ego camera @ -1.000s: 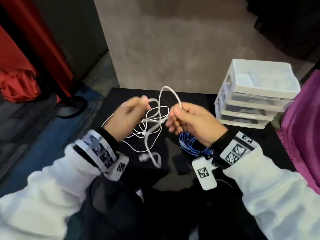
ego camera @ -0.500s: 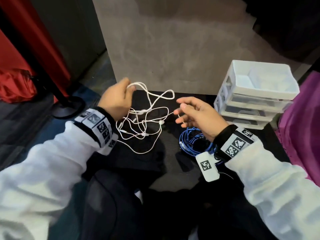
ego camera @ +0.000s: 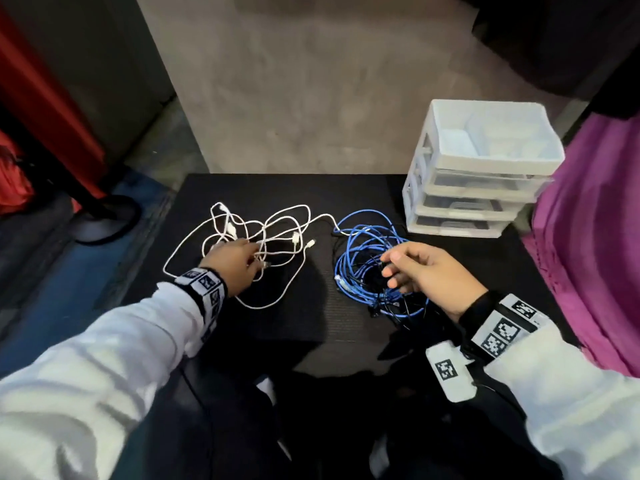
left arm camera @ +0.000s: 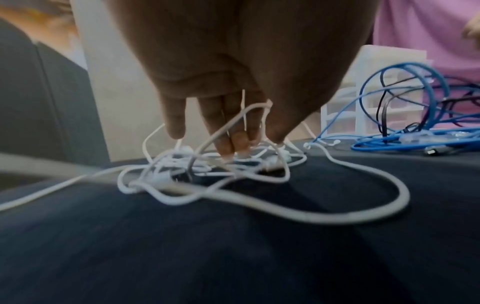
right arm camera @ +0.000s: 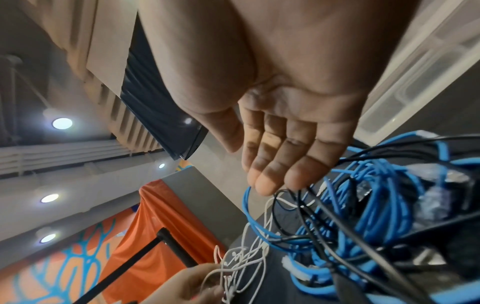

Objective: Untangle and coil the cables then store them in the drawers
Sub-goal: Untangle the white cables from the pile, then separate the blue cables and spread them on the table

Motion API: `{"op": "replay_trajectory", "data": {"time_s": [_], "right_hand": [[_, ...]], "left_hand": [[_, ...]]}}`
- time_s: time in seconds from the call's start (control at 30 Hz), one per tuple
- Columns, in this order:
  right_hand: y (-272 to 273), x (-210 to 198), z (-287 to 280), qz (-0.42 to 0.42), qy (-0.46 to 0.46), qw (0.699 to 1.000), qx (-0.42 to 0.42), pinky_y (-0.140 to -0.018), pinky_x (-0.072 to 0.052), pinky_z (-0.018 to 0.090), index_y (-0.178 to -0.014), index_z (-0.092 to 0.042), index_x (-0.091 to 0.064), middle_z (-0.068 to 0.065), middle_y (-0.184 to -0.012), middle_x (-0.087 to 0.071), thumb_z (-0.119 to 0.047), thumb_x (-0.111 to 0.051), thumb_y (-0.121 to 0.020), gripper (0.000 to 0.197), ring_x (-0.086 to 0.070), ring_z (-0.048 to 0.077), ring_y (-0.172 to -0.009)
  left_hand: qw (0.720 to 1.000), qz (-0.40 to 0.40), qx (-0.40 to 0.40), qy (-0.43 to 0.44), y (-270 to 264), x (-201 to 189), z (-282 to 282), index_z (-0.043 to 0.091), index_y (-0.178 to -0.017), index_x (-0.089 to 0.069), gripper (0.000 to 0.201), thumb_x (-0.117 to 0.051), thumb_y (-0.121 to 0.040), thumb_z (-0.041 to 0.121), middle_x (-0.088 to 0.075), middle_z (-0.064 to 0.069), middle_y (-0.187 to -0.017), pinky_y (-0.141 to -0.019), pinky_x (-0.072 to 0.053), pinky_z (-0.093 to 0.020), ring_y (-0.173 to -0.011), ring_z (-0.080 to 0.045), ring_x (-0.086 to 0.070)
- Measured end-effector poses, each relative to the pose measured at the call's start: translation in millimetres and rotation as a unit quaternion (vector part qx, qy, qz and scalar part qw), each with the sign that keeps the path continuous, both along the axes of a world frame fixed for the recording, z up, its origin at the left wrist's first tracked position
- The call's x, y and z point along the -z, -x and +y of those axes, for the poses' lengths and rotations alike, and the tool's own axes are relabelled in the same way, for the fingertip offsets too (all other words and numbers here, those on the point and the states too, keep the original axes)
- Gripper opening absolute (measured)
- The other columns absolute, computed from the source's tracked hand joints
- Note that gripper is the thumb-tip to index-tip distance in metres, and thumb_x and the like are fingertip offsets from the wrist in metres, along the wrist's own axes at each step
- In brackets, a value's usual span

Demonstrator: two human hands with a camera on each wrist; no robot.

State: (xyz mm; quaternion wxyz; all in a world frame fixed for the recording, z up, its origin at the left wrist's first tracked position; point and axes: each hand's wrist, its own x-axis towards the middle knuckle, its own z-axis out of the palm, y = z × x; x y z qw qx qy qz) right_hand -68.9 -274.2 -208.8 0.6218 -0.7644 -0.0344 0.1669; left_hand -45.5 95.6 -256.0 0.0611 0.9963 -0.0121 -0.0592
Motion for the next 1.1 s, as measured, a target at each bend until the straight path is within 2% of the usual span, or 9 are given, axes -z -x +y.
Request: {"op": "replay_trajectory", "data": {"time_s": [0.07, 0.17, 0.3, 0.47, 0.63, 0.77, 0.87, 0.97, 1.1], "right_hand": [[3.0, 2.5, -7.7, -0.012, 0.014, 1.0, 0.007, -0.063, -0.048, 0.024, -0.102, -0.008, -0.068, 0.007, -0.085, -0.068, -0.015, -0.05, -0.107, 0.021, -0.062, 0.014, -0.068], [7.4, 2.3, -20.2, -0.035, 0.033, 0.999, 0.023, -0.06, -0.046, 0.022, -0.1, -0.006, -0.068, 0.005, -0.082, -0.067, -0.013, -0.049, -0.107, 0.022, -0.063, 0.012, -0.067], [11.4, 2.1, -31.9, -0.052, 0.052, 0.997, 0.038, -0.061, -0.044, 0.027, -0.098, -0.005, -0.068, 0.005, -0.08, -0.068, -0.015, -0.05, -0.107, 0.022, -0.063, 0.013, -0.069], [17.6, 4.3, -33.3, -0.062, 0.076, 0.995, 0.023, -0.061, -0.046, 0.025, -0.093, -0.01, -0.069, 0.007, -0.08, -0.07, -0.018, -0.051, -0.106, 0.024, -0.065, 0.011, -0.069], [24.2, 4.3, -35.3, -0.04, 0.107, 0.993, -0.004, -0.057, -0.045, 0.015, -0.089, -0.007, -0.068, 0.007, -0.079, -0.071, -0.018, -0.054, -0.105, 0.024, -0.064, 0.009, -0.065], [36.8, 14.5, -31.1, 0.022, 0.13, 0.986, -0.098, -0.064, -0.049, 0.021, -0.1, -0.009, -0.071, 0.005, -0.088, -0.075, -0.023, -0.056, -0.105, 0.021, -0.066, 0.011, -0.074], [45.5, 25.5, -23.4, -0.002, 0.175, 0.971, -0.163, -0.074, -0.053, 0.021, -0.107, -0.02, -0.074, 0.001, -0.093, -0.075, -0.032, -0.06, -0.102, 0.018, -0.07, 0.01, -0.081], [48.8, 32.6, -12.2, -0.02, 0.186, 0.968, -0.167, -0.091, -0.053, 0.024, -0.11, -0.028, -0.072, -0.016, -0.097, -0.073, -0.042, -0.065, -0.097, 0.021, -0.068, 0.001, -0.093], [39.0, 33.6, -8.7, -0.062, 0.22, 0.964, -0.133, -0.1, -0.047, 0.027, -0.109, -0.028, -0.07, -0.012, -0.109, -0.072, -0.045, -0.067, -0.094, 0.022, -0.067, 0.011, -0.103]], "left_hand": [[0.999, -0.012, -0.028, 0.021, 5.3, 11.3, 3.0, 0.02, -0.138, -0.057, 0.052, -0.06, -0.094, 0.048, -0.062, -0.008, -0.129, -0.103, -0.047, -0.044, -0.117, -0.036, -0.06], [0.99, -0.121, -0.064, 0.033, 8.4, 5.3, 2.2, 0.016, -0.14, -0.055, 0.062, -0.069, -0.089, 0.048, -0.057, -0.012, -0.134, -0.104, -0.046, -0.049, -0.119, -0.038, -0.057], [0.966, -0.231, -0.029, 0.115, 24.2, -13.1, -26.5, 0.019, -0.126, -0.065, 0.041, -0.065, -0.091, 0.041, -0.058, -0.005, -0.123, -0.1, -0.049, -0.046, -0.113, -0.03, -0.059], [0.959, -0.101, 0.083, 0.251, 52.9, -2.0, -103.7, 0.026, -0.108, -0.071, 0.028, -0.053, -0.093, 0.042, -0.066, 0.005, -0.107, -0.093, -0.052, -0.033, -0.101, -0.017, -0.065], [0.964, 0.011, 0.126, 0.235, 56.3, 33.6, -160.1, 0.029, -0.125, -0.063, 0.037, -0.056, -0.092, 0.043, -0.056, 0.006, -0.121, -0.099, -0.05, -0.039, -0.113, -0.018, -0.06], [0.978, 0.008, 0.122, 0.168, 49.9, 45.0, -173.6, 0.031, -0.13, -0.054, 0.039, -0.061, -0.093, 0.037, -0.052, 0.004, -0.127, -0.097, -0.049, -0.044, -0.116, -0.024, -0.054], [0.981, 0.015, 0.123, 0.149, 51.3, 45.1, -177.1, 0.029, -0.126, -0.053, 0.035, -0.061, -0.092, 0.031, -0.059, 0.005, -0.11, -0.092, -0.048, -0.041, -0.109, -0.023, -0.055], [0.973, 0.019, 0.14, 0.18, 55.8, 46.3, -178.9, 0.023, -0.121, -0.056, 0.034, -0.052, -0.088, 0.03, -0.062, 0.0, -0.104, -0.09, -0.049, -0.042, -0.105, -0.028, -0.056], [0.957, -0.024, 0.158, 0.242, 62.7, 48.0, -180.7, 0.016, -0.107, -0.068, 0.032, -0.047, -0.089, 0.031, -0.06, -0.005, -0.097, -0.085, -0.05, -0.039, -0.096, -0.029, -0.058]]}}
